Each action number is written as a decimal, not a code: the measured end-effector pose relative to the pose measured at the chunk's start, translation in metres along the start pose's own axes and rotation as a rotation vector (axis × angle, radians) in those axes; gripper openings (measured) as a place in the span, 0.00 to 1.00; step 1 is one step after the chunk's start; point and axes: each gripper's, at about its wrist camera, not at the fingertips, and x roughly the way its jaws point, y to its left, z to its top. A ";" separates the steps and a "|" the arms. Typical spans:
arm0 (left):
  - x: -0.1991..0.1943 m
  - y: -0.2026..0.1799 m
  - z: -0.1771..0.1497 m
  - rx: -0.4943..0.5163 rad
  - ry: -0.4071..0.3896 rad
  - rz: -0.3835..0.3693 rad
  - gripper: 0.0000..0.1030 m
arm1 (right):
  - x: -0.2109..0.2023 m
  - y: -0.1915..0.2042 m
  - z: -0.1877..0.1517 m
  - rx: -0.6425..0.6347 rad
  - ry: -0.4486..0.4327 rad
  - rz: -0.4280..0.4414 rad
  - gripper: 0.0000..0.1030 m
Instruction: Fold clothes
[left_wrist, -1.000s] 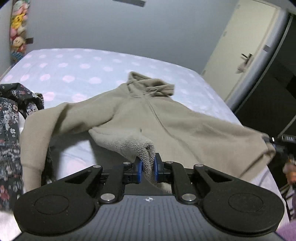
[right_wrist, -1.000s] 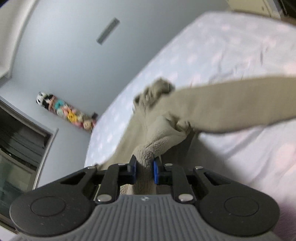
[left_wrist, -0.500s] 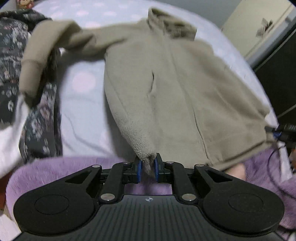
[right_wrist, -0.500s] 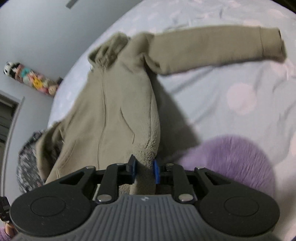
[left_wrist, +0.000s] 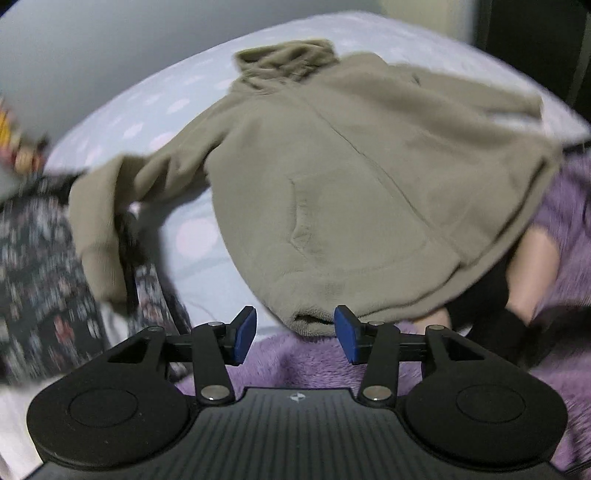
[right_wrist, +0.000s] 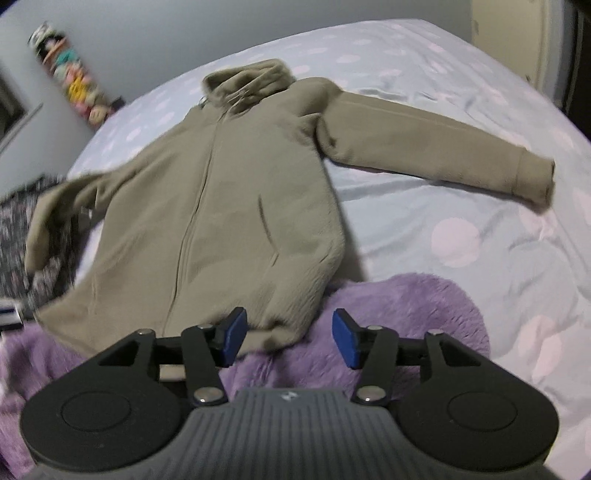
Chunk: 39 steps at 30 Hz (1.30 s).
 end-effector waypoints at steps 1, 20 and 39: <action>0.005 -0.007 0.001 0.060 0.010 0.019 0.43 | 0.002 0.006 -0.003 -0.033 0.000 -0.016 0.54; 0.082 -0.072 -0.011 0.586 0.092 0.274 0.29 | 0.032 0.046 -0.017 -0.324 -0.031 -0.260 0.51; -0.008 0.050 0.013 -0.351 -0.217 0.064 0.05 | 0.048 0.050 -0.017 -0.404 -0.110 -0.334 0.17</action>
